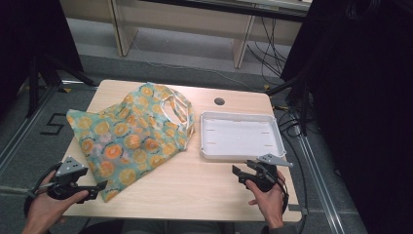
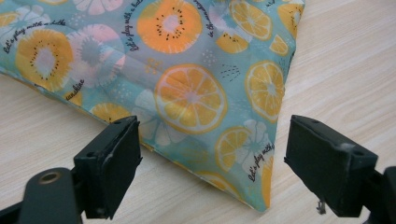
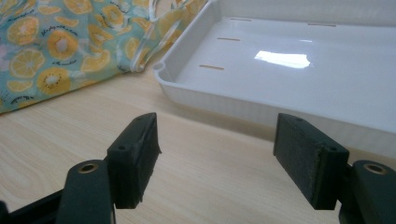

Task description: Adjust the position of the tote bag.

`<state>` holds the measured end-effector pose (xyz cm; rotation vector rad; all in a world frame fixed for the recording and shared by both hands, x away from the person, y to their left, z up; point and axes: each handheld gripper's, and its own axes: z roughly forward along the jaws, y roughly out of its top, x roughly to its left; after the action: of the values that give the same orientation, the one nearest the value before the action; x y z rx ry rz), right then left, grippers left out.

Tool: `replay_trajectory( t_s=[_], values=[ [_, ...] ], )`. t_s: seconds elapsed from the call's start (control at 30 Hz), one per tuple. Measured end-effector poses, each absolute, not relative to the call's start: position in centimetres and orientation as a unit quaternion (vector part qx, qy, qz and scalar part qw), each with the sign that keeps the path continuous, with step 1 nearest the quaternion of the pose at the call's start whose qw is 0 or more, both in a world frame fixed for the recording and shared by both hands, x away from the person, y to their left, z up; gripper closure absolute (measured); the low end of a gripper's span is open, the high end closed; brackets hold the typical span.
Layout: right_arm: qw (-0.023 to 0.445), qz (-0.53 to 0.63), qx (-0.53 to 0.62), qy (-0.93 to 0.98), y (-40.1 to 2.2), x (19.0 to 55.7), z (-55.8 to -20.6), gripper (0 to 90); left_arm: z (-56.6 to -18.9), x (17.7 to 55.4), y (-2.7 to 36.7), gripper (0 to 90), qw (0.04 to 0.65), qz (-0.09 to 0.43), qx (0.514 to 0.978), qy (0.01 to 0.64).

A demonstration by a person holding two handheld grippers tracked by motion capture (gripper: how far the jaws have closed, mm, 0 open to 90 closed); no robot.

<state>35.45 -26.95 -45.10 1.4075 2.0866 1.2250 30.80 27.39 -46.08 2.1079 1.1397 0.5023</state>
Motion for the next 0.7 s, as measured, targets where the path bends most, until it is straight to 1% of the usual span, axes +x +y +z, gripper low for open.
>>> replay_trajectory(
  t_s=[0.03, 0.07, 0.13, 0.2, 0.27, 0.3, 0.4, 0.43, 0.47, 0.5, 0.57, 0.63, 0.7],
  values=[
    [0.171, 0.432, 0.491, 0.737, -26.9, 35.4, -45.1, 31.9, -46.1, 30.8, 27.3, 17.2, 0.342, 0.189, 0.809, 0.439],
    [0.159, 0.431, 0.506, 0.730, -26.6, 35.2, -44.9, 31.8, -46.1, 30.7, 27.2, 17.2, 0.346, 0.187, 0.804, 0.446],
    [0.158, 0.440, 0.501, 0.728, -26.4, 35.3, -45.0, 31.4, -46.1, 30.7, 27.2, 17.2, 0.345, 0.187, 0.804, 0.446],
    [0.179, 0.430, 0.486, 0.739, -26.7, 35.4, -45.0, 31.1, -46.2, 30.7, 27.2, 17.2, 0.344, 0.191, 0.805, 0.444],
    [0.183, 0.426, 0.484, 0.742, -26.7, 35.4, -45.0, 30.5, -46.3, 30.6, 26.9, 17.2, 0.357, 0.189, 0.791, 0.460],
    [0.181, 0.432, 0.483, 0.740, -26.7, 35.5, -45.0, 30.5, -46.2, 30.7, 27.2, 17.2, 0.345, 0.188, 0.803, 0.448],
    [0.181, 0.423, 0.490, 0.740, -26.6, 35.4, -45.0, 29.9, -46.2, 30.7, 27.2, 17.2, 0.345, 0.190, 0.804, 0.446],
    [0.193, 0.421, 0.484, 0.742, -26.7, 35.5, -45.0, 29.8, -46.2, 30.7, 27.2, 17.2, 0.344, 0.187, 0.805, 0.445],
    [0.181, 0.424, 0.498, 0.735, -26.4, 35.4, -45.0, 29.8, -46.1, 30.8, 27.4, 17.2, 0.332, 0.197, 0.816, 0.430],
    [0.189, 0.428, 0.483, 0.740, -26.6, 35.6, -45.1, 29.8, -46.4, 30.7, 27.2, 17.1, 0.340, 0.185, 0.806, 0.447],
    [0.184, 0.432, 0.481, 0.740, -26.7, 35.5, -45.0, 29.6, -46.5, 30.7, 27.2, 17.0, 0.335, 0.188, 0.807, 0.449],
    [0.187, 0.432, 0.479, 0.741, -26.7, 35.5, -45.0, 29.6, -47.1, 30.4, 27.0, 17.0, 0.336, 0.177, 0.794, 0.475],
    [0.183, 0.431, 0.480, 0.742, -26.7, 35.5, -45.0, 29.6, -47.4, 30.4, 27.0, 17.0, 0.326, 0.171, 0.797, 0.478]
  ],
)
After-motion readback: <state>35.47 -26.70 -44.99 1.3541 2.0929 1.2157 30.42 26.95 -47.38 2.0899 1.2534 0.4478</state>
